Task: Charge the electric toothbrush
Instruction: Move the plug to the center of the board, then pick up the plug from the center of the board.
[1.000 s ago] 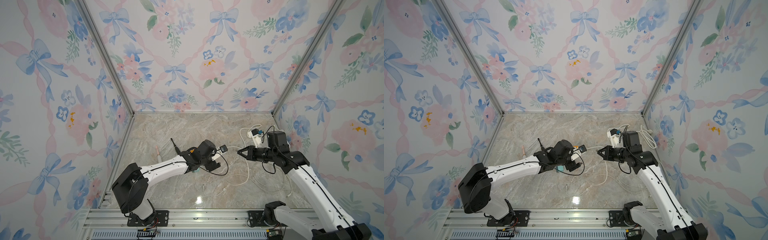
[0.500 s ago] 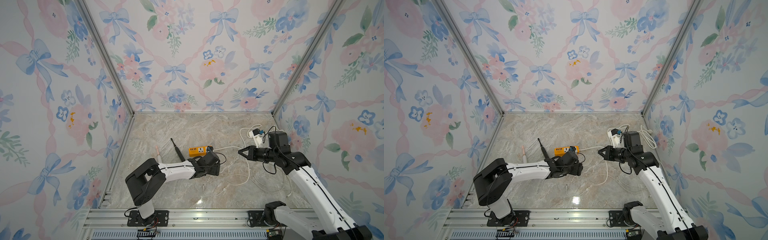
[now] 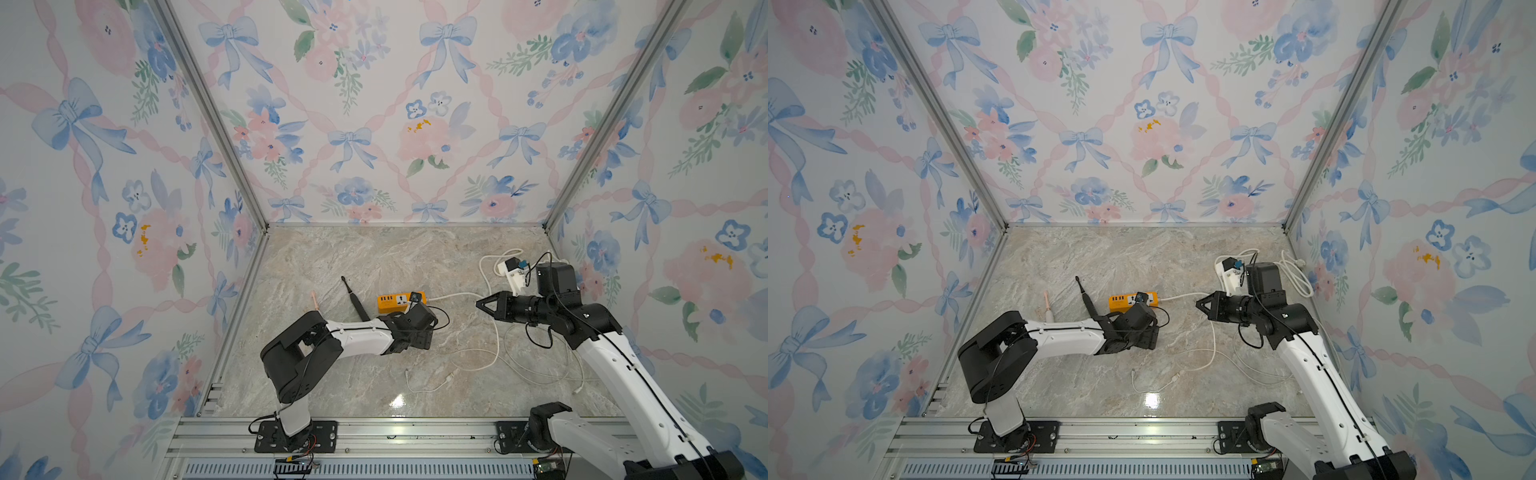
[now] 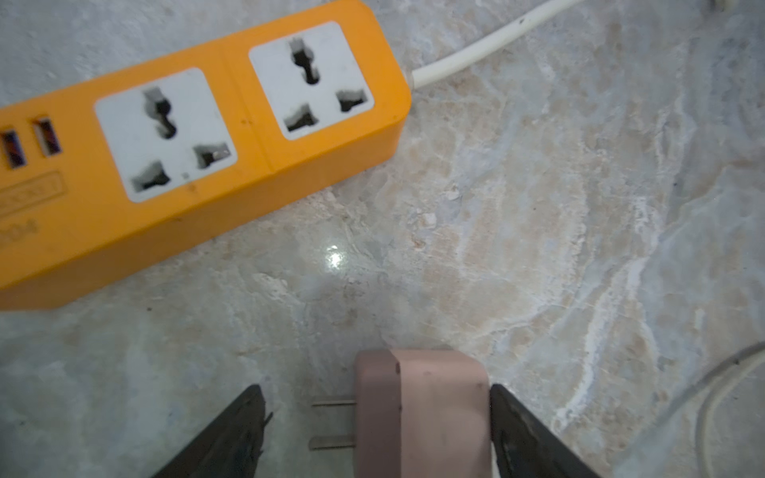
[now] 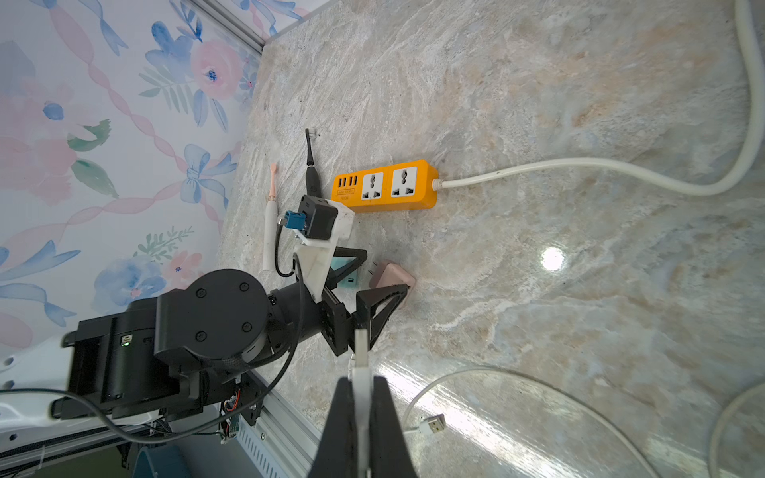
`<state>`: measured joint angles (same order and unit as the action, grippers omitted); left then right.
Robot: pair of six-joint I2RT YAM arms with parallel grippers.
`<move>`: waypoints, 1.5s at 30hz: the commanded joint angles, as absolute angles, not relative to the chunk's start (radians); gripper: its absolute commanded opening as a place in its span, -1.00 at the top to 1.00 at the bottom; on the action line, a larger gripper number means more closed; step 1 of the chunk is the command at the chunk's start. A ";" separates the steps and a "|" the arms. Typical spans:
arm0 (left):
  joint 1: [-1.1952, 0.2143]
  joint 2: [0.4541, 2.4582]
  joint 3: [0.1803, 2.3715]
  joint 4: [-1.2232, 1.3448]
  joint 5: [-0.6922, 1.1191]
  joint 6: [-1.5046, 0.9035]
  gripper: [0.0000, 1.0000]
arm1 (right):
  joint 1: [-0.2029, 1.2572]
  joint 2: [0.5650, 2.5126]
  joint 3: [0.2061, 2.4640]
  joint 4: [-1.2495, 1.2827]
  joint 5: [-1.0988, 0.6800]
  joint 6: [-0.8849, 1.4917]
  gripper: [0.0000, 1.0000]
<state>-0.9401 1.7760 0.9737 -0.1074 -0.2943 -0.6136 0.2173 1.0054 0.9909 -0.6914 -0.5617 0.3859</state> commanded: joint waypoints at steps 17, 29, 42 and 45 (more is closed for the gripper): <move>-0.879 1.524 1.046 -0.316 -0.203 -0.395 -0.74 | 0.237 1.018 1.023 -0.669 -0.569 0.390 1.00; -0.755 1.547 1.093 -0.494 0.087 0.720 -0.82 | 0.234 0.996 1.099 -0.679 -0.568 0.287 0.99; -0.689 1.838 1.222 -0.561 0.191 0.826 -0.56 | 0.228 1.021 1.064 -0.671 -0.574 0.262 1.00; -0.685 1.875 1.227 -0.560 0.212 0.825 -0.47 | 0.227 1.031 1.054 -0.663 -0.575 0.254 1.00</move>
<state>-0.6952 1.8454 1.2095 -0.5274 0.1562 0.7952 0.2298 1.0195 1.0740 -0.6765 -0.5659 0.2768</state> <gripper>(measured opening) 0.744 0.054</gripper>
